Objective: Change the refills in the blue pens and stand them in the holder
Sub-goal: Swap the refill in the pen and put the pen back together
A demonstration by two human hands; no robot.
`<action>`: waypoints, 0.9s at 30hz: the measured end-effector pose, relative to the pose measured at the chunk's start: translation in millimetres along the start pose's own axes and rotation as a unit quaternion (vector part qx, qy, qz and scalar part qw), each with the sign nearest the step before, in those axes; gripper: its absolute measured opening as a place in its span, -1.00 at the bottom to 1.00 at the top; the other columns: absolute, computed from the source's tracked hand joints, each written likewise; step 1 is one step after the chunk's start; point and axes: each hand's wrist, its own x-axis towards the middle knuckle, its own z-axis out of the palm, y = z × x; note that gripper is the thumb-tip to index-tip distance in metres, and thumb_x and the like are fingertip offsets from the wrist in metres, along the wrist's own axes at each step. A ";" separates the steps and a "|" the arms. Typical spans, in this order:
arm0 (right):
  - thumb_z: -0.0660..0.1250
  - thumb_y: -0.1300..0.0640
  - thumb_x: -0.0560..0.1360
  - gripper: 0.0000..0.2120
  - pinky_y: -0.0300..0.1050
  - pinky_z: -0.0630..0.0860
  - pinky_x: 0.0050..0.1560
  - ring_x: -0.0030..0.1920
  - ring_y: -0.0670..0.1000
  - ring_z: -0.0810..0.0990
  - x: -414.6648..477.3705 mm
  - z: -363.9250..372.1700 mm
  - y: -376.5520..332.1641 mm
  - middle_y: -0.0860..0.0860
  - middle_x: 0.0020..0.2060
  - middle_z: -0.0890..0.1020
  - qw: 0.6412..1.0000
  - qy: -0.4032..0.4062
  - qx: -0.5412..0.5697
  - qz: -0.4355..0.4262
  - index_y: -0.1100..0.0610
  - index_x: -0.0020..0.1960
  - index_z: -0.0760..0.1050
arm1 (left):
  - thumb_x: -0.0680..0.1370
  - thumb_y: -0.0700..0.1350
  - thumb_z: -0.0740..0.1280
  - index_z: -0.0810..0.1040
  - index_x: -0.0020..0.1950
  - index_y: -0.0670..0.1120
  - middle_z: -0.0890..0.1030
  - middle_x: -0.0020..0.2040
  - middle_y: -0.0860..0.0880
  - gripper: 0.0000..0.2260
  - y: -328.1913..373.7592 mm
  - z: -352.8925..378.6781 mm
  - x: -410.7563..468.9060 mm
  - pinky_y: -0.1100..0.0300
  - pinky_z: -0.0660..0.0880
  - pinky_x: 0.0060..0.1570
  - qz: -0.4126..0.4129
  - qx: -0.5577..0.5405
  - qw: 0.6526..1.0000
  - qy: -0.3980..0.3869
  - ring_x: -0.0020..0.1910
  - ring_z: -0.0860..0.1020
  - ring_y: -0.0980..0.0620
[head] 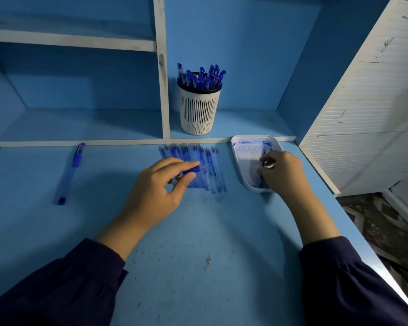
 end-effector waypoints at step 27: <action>0.35 0.38 0.49 -0.89 -0.23 0.52 -0.07 -0.19 -0.01 0.56 -35.4 -3.4 -60.4 0.07 -0.25 0.63 0.778 -0.031 0.621 0.087 0.20 -0.11 0.58 | 0.57 -0.09 0.38 0.66 0.15 -0.15 0.65 -0.07 -0.03 -0.78 -0.5 -0.1 -1.4 0.25 0.53 -0.15 -0.004 -0.019 0.999 0.047 -0.20 0.56 0.09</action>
